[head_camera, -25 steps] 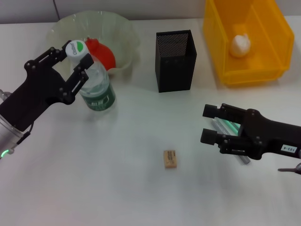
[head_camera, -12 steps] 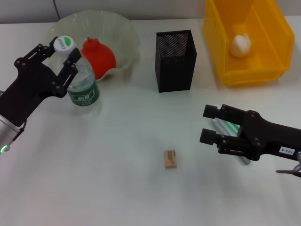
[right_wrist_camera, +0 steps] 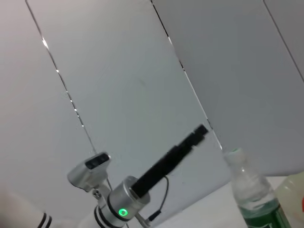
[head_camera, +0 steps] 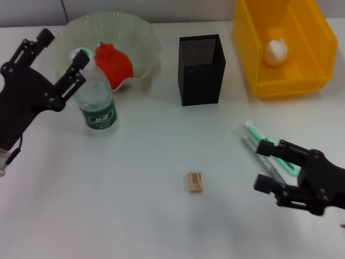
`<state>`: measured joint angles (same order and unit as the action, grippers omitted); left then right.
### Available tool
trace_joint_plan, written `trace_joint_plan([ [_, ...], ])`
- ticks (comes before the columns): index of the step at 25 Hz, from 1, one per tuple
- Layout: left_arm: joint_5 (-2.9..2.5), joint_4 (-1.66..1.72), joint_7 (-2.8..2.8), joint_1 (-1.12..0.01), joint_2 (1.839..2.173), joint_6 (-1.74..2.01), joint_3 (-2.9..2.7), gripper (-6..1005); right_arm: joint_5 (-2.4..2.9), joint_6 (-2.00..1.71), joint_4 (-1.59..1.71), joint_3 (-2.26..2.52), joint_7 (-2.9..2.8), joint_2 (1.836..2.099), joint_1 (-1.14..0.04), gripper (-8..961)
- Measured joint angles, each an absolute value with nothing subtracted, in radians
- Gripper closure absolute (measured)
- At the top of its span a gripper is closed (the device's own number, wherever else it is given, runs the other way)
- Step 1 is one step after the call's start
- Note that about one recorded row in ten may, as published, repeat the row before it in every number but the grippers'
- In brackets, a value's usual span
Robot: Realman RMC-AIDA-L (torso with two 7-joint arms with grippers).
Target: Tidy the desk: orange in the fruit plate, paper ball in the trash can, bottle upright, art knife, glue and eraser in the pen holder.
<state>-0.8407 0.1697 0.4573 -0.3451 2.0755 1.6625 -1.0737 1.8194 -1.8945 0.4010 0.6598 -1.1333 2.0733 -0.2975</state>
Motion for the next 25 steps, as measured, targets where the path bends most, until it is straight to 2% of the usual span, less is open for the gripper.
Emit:
trace_joint_plan([
  [3,-0.855,0.190,0.514,-0.328,2.067,1.746,-1.090,247,1.819,-1.927,0.413,0.649,-1.126,2.067,-0.265,108],
  [5,-0.906,0.237,0.558,-0.314,2.051,1.778,-1.122,249,1.819,-1.950,0.415,0.641,-1.126,2.053,-0.245,108],
  [11,-1.189,0.477,0.821,-0.291,1.957,1.817,-1.154,254,1.820,-2.016,0.435,0.613,-1.127,2.011,-0.202,107],
  [14,-1.336,0.554,0.980,-0.318,1.930,1.807,-1.136,256,1.827,-2.034,0.501,0.611,-1.171,1.992,-0.195,107],
  [19,-1.612,0.597,1.184,-0.396,1.926,1.799,-1.010,257,1.900,-2.048,0.766,0.588,-1.396,1.983,-0.190,107],
  [25,-1.760,0.626,1.242,-0.427,1.944,1.812,-0.994,256,2.007,-2.077,1.216,0.553,-1.755,2.000,-0.220,107],
])
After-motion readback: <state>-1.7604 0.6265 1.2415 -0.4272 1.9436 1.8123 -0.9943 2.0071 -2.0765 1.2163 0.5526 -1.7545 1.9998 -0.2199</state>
